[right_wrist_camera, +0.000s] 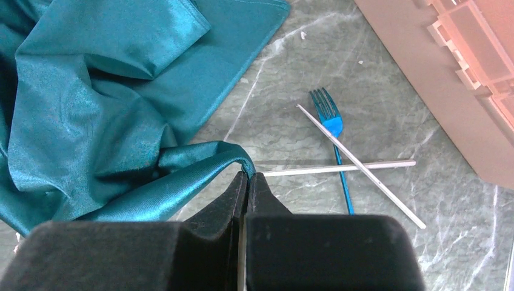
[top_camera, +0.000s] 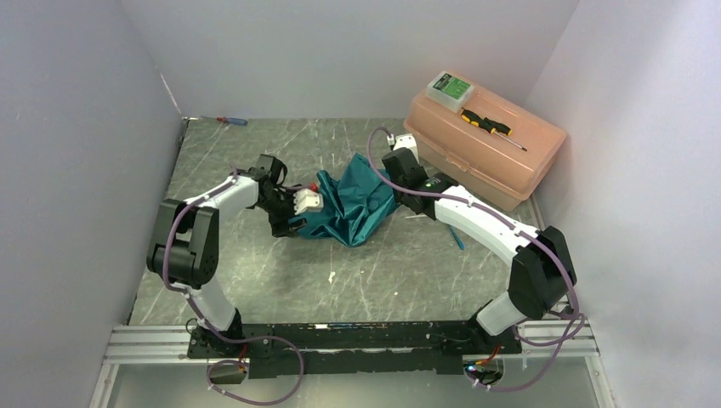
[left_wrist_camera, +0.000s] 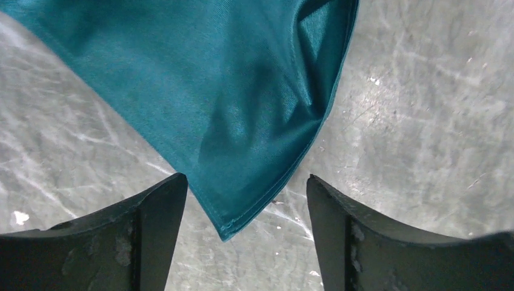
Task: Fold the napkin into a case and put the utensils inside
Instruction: Pick up the crumpled napkin from the center of the board, then flatten out the crumpled napkin at the center of the board.
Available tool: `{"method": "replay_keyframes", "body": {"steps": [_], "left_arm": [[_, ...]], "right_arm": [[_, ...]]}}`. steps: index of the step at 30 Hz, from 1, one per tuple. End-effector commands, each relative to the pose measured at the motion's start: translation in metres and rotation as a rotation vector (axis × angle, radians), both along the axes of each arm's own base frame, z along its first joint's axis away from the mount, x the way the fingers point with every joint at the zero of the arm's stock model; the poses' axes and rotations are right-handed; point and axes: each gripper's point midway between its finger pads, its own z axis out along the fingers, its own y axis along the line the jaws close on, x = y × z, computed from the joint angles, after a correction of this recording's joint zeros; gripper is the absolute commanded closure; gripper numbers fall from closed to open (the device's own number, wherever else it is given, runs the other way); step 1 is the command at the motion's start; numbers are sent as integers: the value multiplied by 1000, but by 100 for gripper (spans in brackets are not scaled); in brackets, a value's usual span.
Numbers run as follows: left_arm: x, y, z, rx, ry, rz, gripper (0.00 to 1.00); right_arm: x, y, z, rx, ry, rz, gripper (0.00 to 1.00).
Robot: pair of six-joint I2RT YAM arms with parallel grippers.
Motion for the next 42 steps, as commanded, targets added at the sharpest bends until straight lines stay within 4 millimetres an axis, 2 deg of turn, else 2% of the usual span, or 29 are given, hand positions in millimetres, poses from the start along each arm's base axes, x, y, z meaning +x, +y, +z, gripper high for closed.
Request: {"method": "replay_keyframes", "body": {"steps": [1,4,6,7,8,9,13,16,20,23,27,29,33,39,42], "left_arm": [[-4,4,-14,68,7,-95,27],[-9,7,-20,84,-12,-111,37],[-10,6,-20,85,-24,-113,51],[-8,5,-20,89,-33,-105,65],[-3,5,-17,95,-46,-88,85],[7,4,-9,96,-71,-62,96],[34,-4,43,34,-165,41,97],[48,-8,100,-22,-282,100,97],[48,-3,170,-71,-354,187,97],[42,7,216,-86,-439,236,97],[36,24,279,-102,-586,334,97],[31,32,306,-119,-647,390,97],[19,54,358,-155,-762,547,97],[-20,69,432,-269,-909,614,97],[-41,72,451,-296,-901,625,97]], "right_arm": [[7,3,20,51,-29,-10,100],[8,4,24,62,-33,-8,100],[10,5,26,66,-32,-7,100],[11,6,27,69,-31,-6,100],[11,7,29,71,-30,-6,100],[11,7,31,71,-28,-10,100],[14,6,50,78,-55,-25,100],[16,0,76,73,-90,-53,100],[11,-8,115,94,-146,-77,100],[4,-17,139,89,-184,-99,100],[-6,-45,159,12,-219,-196,100],[-13,-53,175,13,-247,-217,100],[-39,-55,211,40,-320,-210,100],[-81,-45,257,85,-380,-149,100],[-100,-40,279,172,-393,-75,100]]}}
